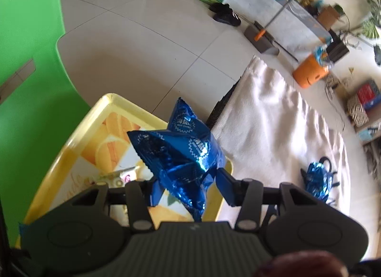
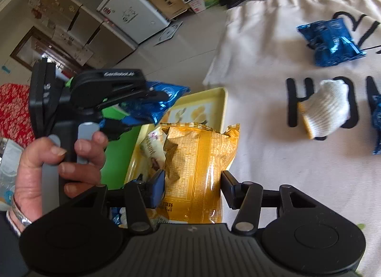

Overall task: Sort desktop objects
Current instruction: 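Carry both packets over the yellow tray and open both tools to drop them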

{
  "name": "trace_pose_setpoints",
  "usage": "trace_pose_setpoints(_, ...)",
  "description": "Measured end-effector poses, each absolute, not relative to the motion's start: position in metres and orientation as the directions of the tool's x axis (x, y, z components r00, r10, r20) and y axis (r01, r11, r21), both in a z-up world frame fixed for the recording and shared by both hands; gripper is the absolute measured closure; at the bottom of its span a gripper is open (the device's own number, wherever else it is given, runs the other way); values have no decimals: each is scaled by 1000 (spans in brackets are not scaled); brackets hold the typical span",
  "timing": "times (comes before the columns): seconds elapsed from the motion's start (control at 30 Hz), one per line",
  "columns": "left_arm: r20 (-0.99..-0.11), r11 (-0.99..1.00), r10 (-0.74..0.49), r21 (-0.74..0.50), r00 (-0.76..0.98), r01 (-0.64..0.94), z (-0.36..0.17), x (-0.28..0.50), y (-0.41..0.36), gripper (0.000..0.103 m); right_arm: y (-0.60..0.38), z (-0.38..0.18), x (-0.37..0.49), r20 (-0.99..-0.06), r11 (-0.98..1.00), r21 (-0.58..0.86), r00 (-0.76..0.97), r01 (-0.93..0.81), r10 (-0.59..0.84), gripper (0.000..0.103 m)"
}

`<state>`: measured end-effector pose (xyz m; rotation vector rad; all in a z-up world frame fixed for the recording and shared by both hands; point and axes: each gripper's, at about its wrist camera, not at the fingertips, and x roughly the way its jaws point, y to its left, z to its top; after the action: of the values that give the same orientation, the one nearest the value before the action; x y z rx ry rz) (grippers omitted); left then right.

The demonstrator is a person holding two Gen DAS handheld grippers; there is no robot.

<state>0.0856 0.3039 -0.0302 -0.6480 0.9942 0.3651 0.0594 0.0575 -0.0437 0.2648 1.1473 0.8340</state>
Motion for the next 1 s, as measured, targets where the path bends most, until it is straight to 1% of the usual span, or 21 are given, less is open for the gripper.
trace_pose_setpoints(0.1, -867, 762, 11, -316, 499, -566, -26, 83, 308, 49, 81, -54, 51, -685, 624, 620, 61, -476, 726, 51)
trace_pose_setpoints(0.13, -864, 762, 10, -319, 503, -564, -23, 82, 310, 43, 87, -57, 48, -681, 608, 631, 32, -482, 732, 51)
trace_pose_setpoints(0.17, -865, 758, 10, -320, 502, -567, -20, 80, 312, 33, 94, -61, 44, -679, 591, 637, 2, -495, 734, 51)
trace_pose_setpoints(0.2, -867, 751, 12, -321, 499, -577, -17, 78, 314, 27, 99, -64, 40, -679, 578, 638, -19, -508, 733, 51)
trace_pose_setpoints(0.23, -867, 738, 15, -327, 498, -590, -13, 75, 317, 18, 104, -68, 37, -682, 565, 639, -46, -522, 730, 51)
trace_pose_setpoints(0.27, -857, 728, 15, -344, 515, -594, -9, 72, 320, 15, 109, -72, 34, -685, 554, 642, -73, -530, 725, 51)
trace_pose_setpoints(0.33, -833, 714, 3, -385, 553, -585, -2, 67, 322, 12, 114, -77, 30, -672, 531, 665, -111, -526, 732, 51)
trace_pose_setpoints(0.47, -813, 714, -10, -413, 582, -565, 10, 60, 320, 6, 126, -80, 24, -658, 507, 676, -131, -535, 741, 51)
trace_pose_setpoints(0.57, -802, 724, -16, -421, 597, -546, 21, 52, 316, 2, 134, -82, 20, -658, 511, 664, -102, -545, 746, 51)
trace_pose_setpoints(0.7, -787, 724, -4, -428, 617, -541, 29, 40, 309, 1, 146, -77, 8, -675, 519, 584, -18, -625, 738, 49)
trace_pose_setpoints(0.73, -784, 725, -7, -431, 621, -536, 30, 39, 306, 1, 149, -77, 7, -680, 527, 574, -7, -627, 733, 39)
trace_pose_setpoints(0.77, -782, 727, -9, -433, 624, -533, 31, 38, 304, 1, 152, -78, 5, -690, 539, 566, -2, -624, 723, 26)
trace_pose_setpoints(0.83, -778, 736, -10, -431, 628, -522, 33, 37, 302, 1, 155, -76, 3, -682, 529, 576, -9, -623, 732, 17)
trace_pose_setpoints(1.0, -760, 758, 6, -421, 650, -499, 40, 39, 294, 1, 149, -70, 10, -672, 529, 598, -18, -602, 740, 17)
